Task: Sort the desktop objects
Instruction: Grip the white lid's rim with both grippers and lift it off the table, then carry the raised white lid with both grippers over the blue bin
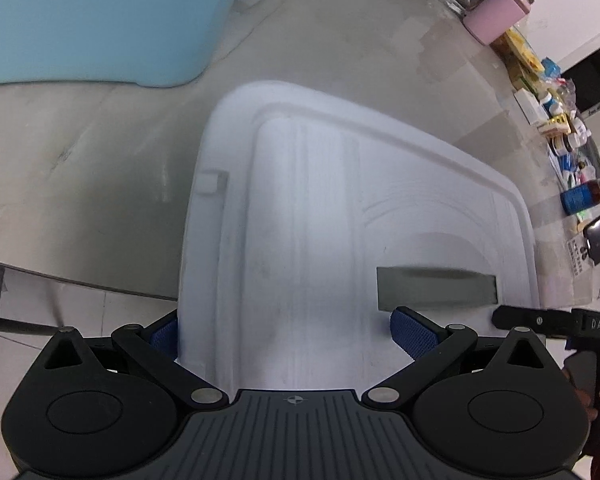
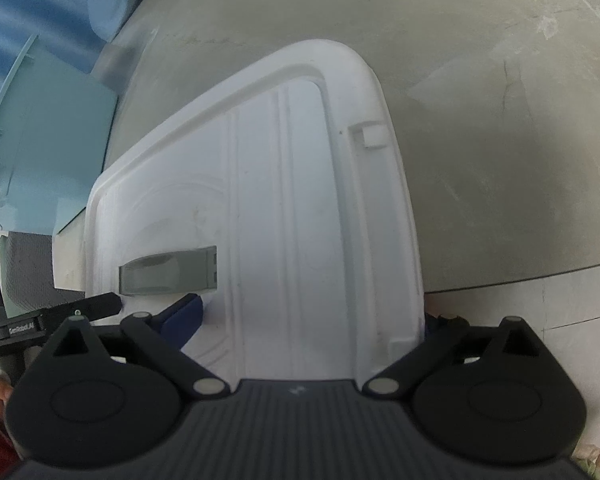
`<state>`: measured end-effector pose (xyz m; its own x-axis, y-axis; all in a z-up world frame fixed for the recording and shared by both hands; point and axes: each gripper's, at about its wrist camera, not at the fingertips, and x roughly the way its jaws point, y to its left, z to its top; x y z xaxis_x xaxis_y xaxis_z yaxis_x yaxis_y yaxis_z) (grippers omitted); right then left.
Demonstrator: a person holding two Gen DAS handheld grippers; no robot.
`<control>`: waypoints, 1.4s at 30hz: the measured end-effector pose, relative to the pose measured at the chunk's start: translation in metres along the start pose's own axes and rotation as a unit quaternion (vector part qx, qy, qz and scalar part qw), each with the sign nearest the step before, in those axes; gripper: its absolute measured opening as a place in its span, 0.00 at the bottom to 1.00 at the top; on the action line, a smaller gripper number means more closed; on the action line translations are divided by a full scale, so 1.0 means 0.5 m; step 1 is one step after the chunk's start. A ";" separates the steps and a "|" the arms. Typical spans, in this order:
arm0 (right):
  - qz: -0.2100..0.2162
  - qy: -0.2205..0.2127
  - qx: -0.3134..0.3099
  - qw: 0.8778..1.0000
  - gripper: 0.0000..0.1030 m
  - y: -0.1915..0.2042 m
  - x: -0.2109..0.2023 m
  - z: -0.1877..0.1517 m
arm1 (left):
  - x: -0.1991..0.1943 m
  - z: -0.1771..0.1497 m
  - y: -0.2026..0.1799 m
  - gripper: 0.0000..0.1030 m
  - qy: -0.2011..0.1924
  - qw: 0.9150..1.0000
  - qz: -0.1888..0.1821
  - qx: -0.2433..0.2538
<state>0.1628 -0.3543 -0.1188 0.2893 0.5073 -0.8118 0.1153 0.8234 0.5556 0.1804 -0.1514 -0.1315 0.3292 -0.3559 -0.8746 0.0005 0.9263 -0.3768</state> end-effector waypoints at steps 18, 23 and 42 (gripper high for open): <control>-0.020 -0.053 -0.051 0.997 0.98 0.041 -0.052 -0.051 | -0.064 -0.035 -0.059 1.00 -0.059 0.997 0.030 0.027; -0.015 -0.076 -0.061 0.995 0.98 0.049 -0.073 -0.063 | -0.101 -0.047 -0.072 1.00 -0.083 0.995 0.029 0.037; 0.014 -0.108 -0.114 0.988 0.98 0.081 -0.165 -0.143 | -0.285 -0.169 -0.065 1.00 -0.148 0.988 0.042 0.026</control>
